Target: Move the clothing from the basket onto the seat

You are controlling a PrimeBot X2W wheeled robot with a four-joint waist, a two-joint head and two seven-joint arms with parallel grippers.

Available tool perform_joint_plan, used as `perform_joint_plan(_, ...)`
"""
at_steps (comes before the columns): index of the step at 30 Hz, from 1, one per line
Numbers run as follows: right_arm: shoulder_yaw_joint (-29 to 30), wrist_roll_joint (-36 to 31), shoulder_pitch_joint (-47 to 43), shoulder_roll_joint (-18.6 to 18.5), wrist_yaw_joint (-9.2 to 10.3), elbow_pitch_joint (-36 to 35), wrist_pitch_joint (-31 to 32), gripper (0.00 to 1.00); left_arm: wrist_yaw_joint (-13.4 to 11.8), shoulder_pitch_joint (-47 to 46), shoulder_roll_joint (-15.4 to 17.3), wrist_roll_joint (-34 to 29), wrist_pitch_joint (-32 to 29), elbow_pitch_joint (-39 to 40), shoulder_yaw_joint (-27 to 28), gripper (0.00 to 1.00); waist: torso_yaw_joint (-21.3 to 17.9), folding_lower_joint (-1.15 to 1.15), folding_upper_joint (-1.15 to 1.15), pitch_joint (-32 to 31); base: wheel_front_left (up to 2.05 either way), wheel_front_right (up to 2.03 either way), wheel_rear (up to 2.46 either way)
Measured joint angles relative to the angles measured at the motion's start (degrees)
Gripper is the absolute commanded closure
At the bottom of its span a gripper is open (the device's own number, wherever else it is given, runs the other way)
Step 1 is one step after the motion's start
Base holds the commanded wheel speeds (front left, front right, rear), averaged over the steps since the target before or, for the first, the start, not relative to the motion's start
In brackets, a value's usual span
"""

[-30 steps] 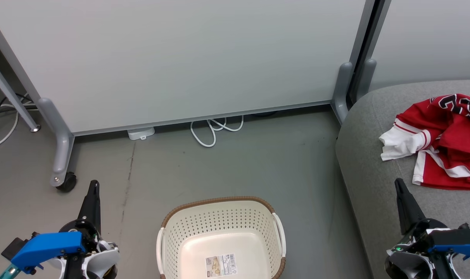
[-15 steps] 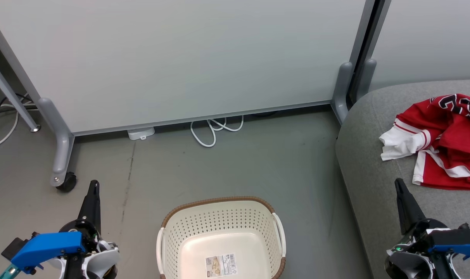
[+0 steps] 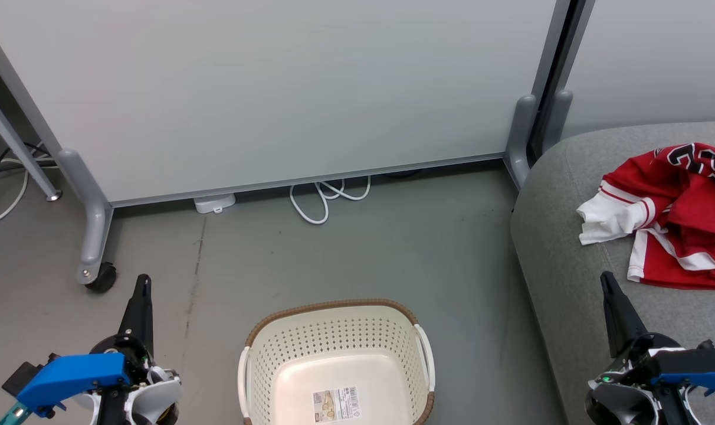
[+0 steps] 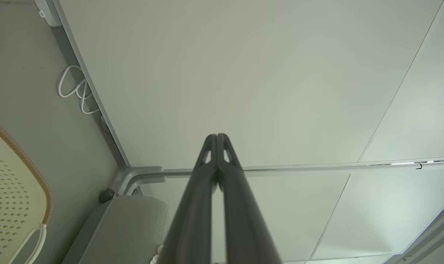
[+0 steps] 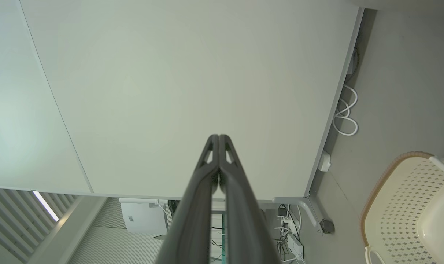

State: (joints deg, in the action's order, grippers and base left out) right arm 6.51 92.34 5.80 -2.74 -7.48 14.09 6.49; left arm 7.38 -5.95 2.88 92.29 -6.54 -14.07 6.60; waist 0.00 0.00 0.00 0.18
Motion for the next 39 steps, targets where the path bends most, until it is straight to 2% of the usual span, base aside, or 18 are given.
perform_joint_plan(39, 0.0, 0.0, 0.0, 0.0, 0.0, 0.0, 0.0, 1.0, 0.0, 0.0, 0.0, 0.0, 0.0, 0.0, 0.0, 1.0, 0.0, 0.0, 0.0, 0.0, 0.0, 0.0, 0.0)
